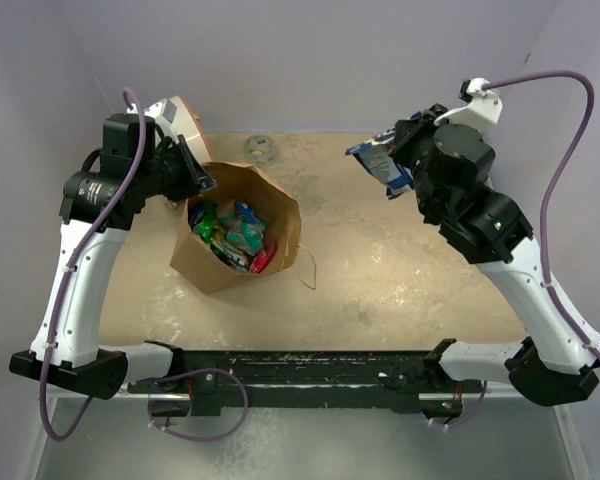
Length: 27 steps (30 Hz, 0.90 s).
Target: Take the snacks out of the paper bag
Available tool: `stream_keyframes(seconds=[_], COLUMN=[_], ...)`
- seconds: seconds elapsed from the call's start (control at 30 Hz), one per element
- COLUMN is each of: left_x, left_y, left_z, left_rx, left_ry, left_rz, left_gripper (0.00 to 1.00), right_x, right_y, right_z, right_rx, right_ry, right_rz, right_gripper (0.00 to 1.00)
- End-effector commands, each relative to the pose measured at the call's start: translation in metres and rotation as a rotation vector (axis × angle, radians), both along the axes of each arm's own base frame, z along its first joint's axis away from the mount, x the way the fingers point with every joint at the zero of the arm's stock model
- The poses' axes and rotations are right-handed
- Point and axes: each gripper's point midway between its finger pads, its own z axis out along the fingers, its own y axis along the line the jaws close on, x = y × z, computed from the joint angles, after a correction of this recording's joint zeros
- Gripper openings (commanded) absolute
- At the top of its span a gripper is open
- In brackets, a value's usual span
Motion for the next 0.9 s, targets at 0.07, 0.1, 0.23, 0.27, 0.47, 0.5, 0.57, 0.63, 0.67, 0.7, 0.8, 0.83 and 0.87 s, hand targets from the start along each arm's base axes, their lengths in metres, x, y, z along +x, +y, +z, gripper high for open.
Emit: stream_keyframes(seconds=[0.07, 0.1, 0.23, 0.27, 0.47, 0.5, 0.57, 0.63, 0.67, 0.7, 0.8, 0.83, 0.87], left_x=[0.001, 0.001, 0.003, 0.003, 0.004, 0.004, 0.005, 0.006, 0.007, 0.006, 0.004, 0.003, 0.000], left_y=[0.000, -0.001, 0.000, 0.000, -0.006, -0.007, -0.010, -0.013, -0.014, -0.015, -0.022, -0.024, -0.026], left_z=[0.020, 0.021, 0.023, 0.023, 0.031, 0.033, 0.037, 0.042, 0.044, 0.045, 0.048, 0.048, 0.049], left_rx=[0.001, 0.003, 0.016, 0.017, 0.013, 0.011, 0.007, 0.006, 0.007, 0.007, 0.008, 0.008, 0.006], left_ry=[-0.074, -0.077, -0.089, -0.092, -0.128, -0.136, -0.159, -0.184, -0.195, -0.205, -0.234, -0.243, -0.253], left_rz=[-0.023, -0.026, -0.032, -0.035, -0.084, -0.095, -0.118, -0.137, -0.147, -0.162, -0.223, -0.245, -0.268], left_gripper=[0.00, 0.00, 0.00, 0.00, 0.00, 0.00, 0.00, 0.00, 0.00, 0.00, 0.00, 0.00, 0.00], right_x=[0.043, 0.049, 0.077, 0.084, 0.148, 0.160, 0.181, 0.201, 0.207, 0.210, 0.208, 0.200, 0.192], right_y=[-0.021, -0.022, -0.021, -0.018, 0.006, 0.011, 0.016, 0.020, 0.018, 0.018, -0.003, -0.013, -0.024], right_z=[-0.087, -0.102, -0.147, -0.156, -0.187, -0.188, -0.191, -0.187, -0.188, -0.192, -0.221, -0.242, -0.257], right_rx=[-0.015, -0.007, 0.031, 0.051, 0.251, 0.298, 0.389, 0.471, 0.505, 0.532, 0.561, 0.562, 0.557], right_ry=[0.188, 0.217, 0.296, 0.311, 0.378, 0.384, 0.399, 0.388, 0.389, 0.405, 0.473, 0.518, 0.548], right_rz=[-0.025, -0.015, 0.022, 0.039, 0.153, 0.180, 0.231, 0.297, 0.320, 0.347, 0.321, 0.292, 0.261], right_gripper=[0.00, 0.00, 0.00, 0.00, 0.00, 0.00, 0.00, 0.00, 0.00, 0.00, 0.00, 0.00, 0.00])
